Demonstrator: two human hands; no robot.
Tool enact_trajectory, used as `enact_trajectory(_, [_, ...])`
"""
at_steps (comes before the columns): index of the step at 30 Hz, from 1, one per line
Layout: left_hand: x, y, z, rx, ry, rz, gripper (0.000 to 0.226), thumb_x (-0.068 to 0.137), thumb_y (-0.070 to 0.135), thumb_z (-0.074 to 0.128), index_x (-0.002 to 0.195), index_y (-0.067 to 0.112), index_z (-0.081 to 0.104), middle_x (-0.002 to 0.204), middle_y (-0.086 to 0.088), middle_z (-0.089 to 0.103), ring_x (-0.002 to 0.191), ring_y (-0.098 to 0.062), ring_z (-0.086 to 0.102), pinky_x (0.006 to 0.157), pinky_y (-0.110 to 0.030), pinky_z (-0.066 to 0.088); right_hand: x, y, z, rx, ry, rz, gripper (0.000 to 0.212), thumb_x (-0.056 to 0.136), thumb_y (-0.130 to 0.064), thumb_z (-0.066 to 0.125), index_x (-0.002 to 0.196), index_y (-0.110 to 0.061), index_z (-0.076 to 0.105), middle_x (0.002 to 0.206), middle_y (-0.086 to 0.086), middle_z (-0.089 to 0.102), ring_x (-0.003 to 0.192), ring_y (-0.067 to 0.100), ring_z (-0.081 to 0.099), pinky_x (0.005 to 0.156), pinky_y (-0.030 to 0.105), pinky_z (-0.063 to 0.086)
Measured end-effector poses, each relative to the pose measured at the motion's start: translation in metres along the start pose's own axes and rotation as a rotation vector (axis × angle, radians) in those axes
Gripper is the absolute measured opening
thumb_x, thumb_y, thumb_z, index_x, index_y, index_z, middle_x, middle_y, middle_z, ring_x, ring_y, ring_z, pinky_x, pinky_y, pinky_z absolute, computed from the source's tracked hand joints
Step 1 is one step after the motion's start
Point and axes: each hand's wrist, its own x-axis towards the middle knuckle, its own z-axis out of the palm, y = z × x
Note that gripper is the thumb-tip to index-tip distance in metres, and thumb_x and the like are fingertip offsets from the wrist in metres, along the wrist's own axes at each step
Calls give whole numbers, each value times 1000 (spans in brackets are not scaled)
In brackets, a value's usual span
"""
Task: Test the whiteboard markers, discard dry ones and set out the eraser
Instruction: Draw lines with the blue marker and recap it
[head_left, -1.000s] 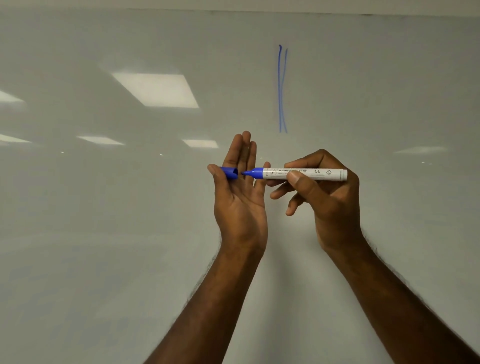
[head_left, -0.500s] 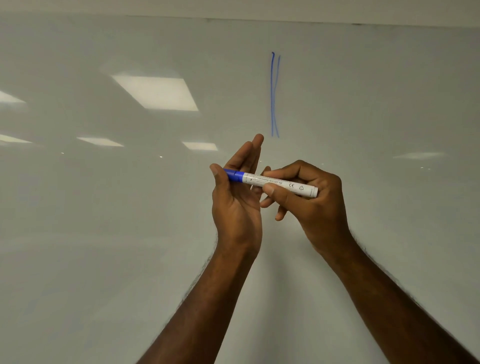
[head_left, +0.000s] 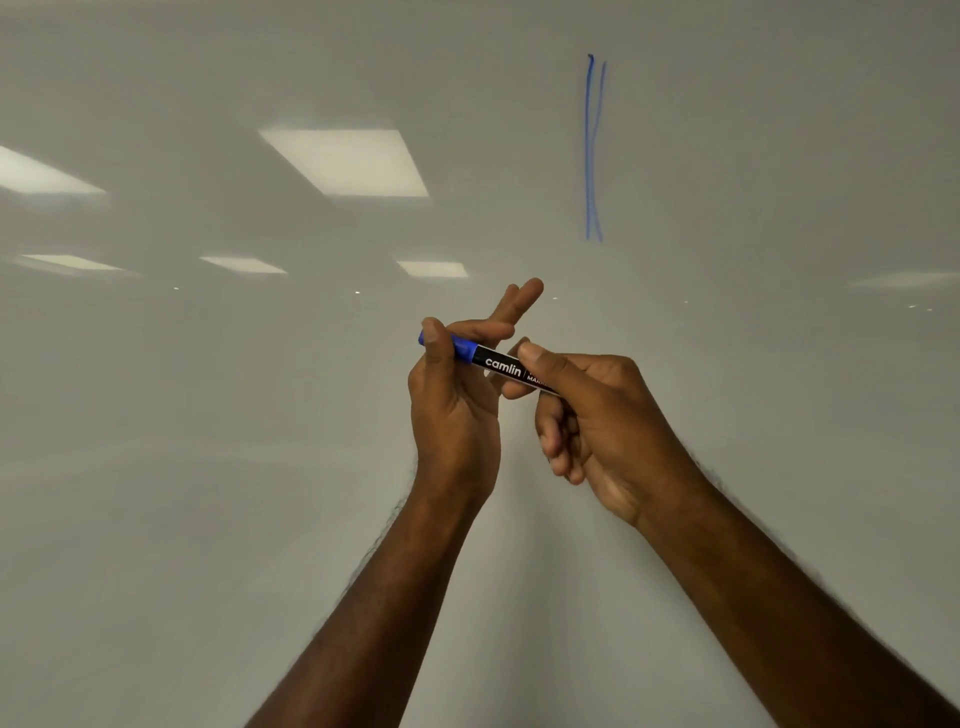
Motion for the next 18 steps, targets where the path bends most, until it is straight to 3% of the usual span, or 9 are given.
enact_trajectory(3, [-5,5,-17,98,50,18,56,106,40,21,97,8,66,130,-23,65,133,-34,54,116,-66,25,0,10,14,57,-25,113,40,97,-43,55,88,-8,75,47,4,52,37,11,45,38,17,37])
enact_trajectory(5, [-11,11,-30,193,92,17,56,105,40,23,105,2,63,127,-18,68,130,-30,57,115,-58,33,2,19,24,41,-42,134,39,96,-44,56,89,-10,75,51,4,55,41,11,46,40,19,38])
enact_trajectory(9, [-25,25,-64,315,187,-29,52,101,43,26,109,8,64,124,-10,71,126,-22,61,101,-36,49,6,42,46,-210,-5,-66,18,93,-33,66,94,-19,76,69,-3,68,54,6,58,47,16,44])
enact_trajectory(13, [-41,40,-108,451,257,-103,57,98,52,34,122,10,64,122,-6,72,122,-17,64,104,-41,49,6,65,69,-297,-46,-175,18,91,-20,72,108,-19,76,88,-7,75,73,1,66,57,10,48])
enact_trajectory(16, [-62,51,-142,672,321,-125,50,100,47,45,133,13,61,117,-2,75,120,-18,65,110,-48,45,5,87,90,-334,-46,-158,16,90,-19,73,105,-22,79,85,-10,76,75,5,68,64,17,52])
enact_trajectory(18, [-79,59,-160,795,366,-74,50,94,40,60,138,16,57,118,-1,74,118,-13,65,108,-43,47,2,103,98,-372,-27,-142,15,88,-21,75,102,-26,79,83,-13,76,77,7,68,70,25,56])
